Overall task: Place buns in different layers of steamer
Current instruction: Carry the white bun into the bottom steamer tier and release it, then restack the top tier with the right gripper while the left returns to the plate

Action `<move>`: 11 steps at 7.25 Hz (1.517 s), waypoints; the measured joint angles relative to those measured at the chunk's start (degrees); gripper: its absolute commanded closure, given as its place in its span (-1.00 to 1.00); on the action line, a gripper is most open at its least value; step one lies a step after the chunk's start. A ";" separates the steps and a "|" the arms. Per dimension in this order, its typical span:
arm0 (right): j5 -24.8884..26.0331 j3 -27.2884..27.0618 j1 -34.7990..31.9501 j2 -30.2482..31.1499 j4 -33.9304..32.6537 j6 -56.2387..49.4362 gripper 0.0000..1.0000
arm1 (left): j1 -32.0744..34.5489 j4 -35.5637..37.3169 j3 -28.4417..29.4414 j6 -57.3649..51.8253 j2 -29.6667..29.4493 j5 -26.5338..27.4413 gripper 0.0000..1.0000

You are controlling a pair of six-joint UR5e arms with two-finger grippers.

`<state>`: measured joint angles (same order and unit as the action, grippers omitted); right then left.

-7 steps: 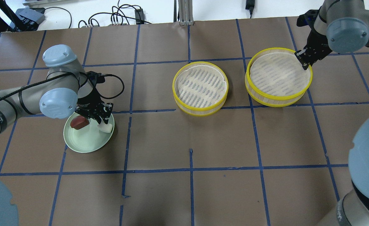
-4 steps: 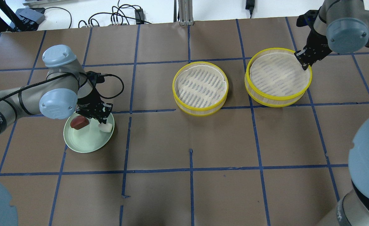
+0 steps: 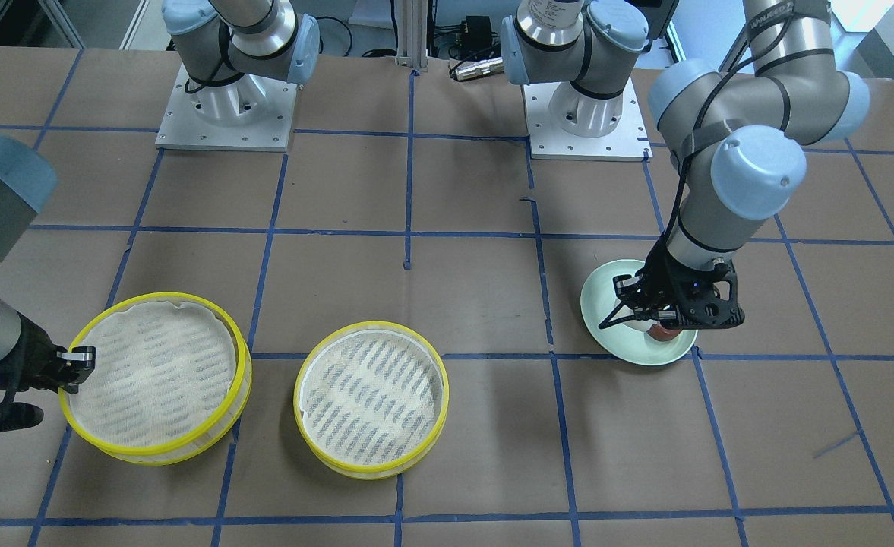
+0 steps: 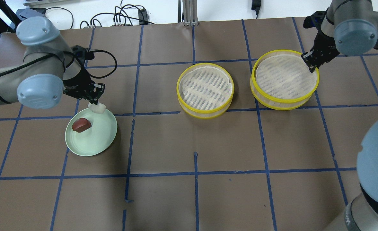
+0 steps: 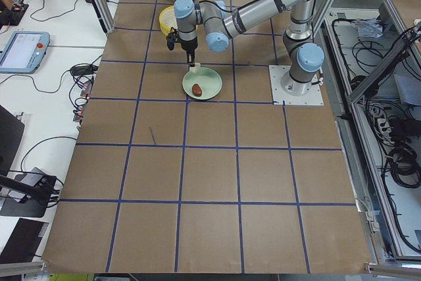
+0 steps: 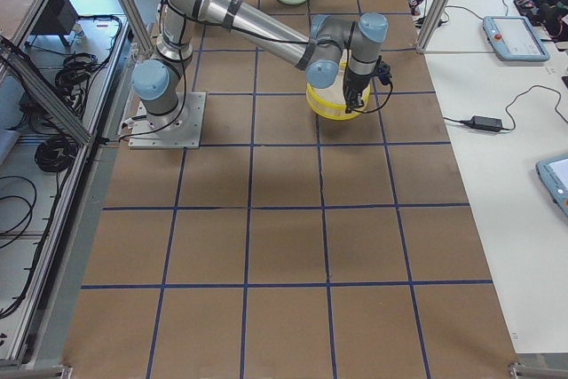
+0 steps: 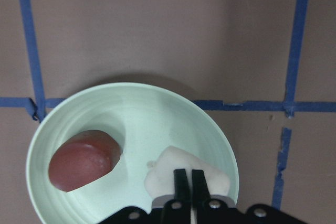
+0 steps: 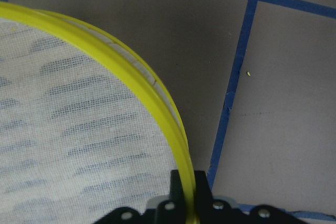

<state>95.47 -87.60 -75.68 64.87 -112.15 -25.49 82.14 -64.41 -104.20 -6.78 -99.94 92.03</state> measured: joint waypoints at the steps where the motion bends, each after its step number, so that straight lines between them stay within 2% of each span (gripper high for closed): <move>1: 0.02 0.01 0.00 0.00 0.00 0.00 0.84 | 2.58 -0.91 2.57 2.99 0.93 -0.73 0.75; 4: -0.07 -0.02 0.02 0.01 0.00 0.08 0.84 | 14.14 1.45 7.85 18.74 -0.53 -5.54 0.75; 6: -0.10 0.01 0.01 0.01 0.00 -0.04 0.84 | 19.88 12.67 8.72 26.59 -7.75 -6.92 0.71; 7: -0.09 0.01 0.00 0.01 0.00 -0.24 0.84 | 21.53 17.63 8.79 29.12 -11.55 -7.04 0.59; 8: -0.05 0.03 0.00 0.05 0.00 -0.33 0.84 | 22.25 20.00 8.81 30.26 -13.86 -7.02 0.57; 9: -0.04 0.05 0.00 0.06 0.00 -0.35 0.84 | 22.51 20.88 8.83 30.76 -14.88 -7.00 0.33; 10: -0.08 0.06 0.00 0.10 0.00 -0.33 0.84 | 22.59 21.14 8.83 31.18 -15.29 -7.06 -0.84; 11: -0.04 0.14 0.00 0.22 -0.16 -0.46 0.84 | 22.67 21.25 8.83 32.34 -15.47 -7.15 -1.00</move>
<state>95.43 -87.46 -75.67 65.09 -112.31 -25.96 104.80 -43.16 -95.36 25.56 -115.40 84.88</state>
